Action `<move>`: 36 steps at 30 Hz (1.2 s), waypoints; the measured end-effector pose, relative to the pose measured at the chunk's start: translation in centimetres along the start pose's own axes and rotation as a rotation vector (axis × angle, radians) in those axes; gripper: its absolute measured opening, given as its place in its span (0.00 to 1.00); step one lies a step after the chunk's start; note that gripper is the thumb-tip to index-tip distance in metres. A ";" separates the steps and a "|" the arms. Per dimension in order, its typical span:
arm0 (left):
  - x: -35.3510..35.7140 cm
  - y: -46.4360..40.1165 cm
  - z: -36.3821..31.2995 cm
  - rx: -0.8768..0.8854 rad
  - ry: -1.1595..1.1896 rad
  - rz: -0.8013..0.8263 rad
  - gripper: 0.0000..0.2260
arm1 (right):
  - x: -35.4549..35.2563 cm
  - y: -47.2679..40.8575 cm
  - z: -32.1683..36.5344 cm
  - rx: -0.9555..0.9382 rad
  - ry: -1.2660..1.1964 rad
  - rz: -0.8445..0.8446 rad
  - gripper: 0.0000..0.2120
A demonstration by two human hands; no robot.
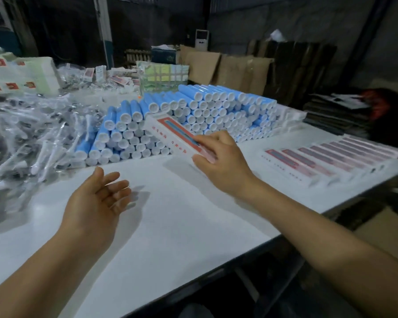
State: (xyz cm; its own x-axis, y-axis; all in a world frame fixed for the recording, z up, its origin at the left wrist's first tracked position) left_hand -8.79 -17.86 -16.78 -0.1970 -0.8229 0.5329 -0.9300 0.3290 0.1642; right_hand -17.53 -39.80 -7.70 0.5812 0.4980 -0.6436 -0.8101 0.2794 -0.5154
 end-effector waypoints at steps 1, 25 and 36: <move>-0.1 0.0 0.0 0.002 -0.011 0.019 0.16 | -1.4 0.1 -1.7 0.043 0.034 -0.015 0.21; 4.7 4.3 1.0 0.810 -1.604 0.420 0.11 | -3.7 0.9 -6.1 0.070 0.346 -0.036 0.09; 4.3 4.1 1.1 0.820 -1.586 0.407 0.08 | 12.5 0.9 2.9 -0.304 0.170 0.450 0.09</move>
State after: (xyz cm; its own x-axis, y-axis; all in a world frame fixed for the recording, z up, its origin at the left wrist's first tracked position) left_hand -13.75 -20.57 -14.69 -0.0445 -0.5311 -0.8462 -0.5585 0.7155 -0.4197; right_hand -11.24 -30.94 -14.61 0.2088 0.3674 -0.9063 -0.9368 -0.1908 -0.2932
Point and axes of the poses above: each hand's wrist, its own y-axis away from the middle knuckle, its own x-axis out of the palm, z = x × y, the point moved 7 cm from there along -y, towards the middle knuckle, and after that the axes turned 1 degree about z, right-handed, at the moved point
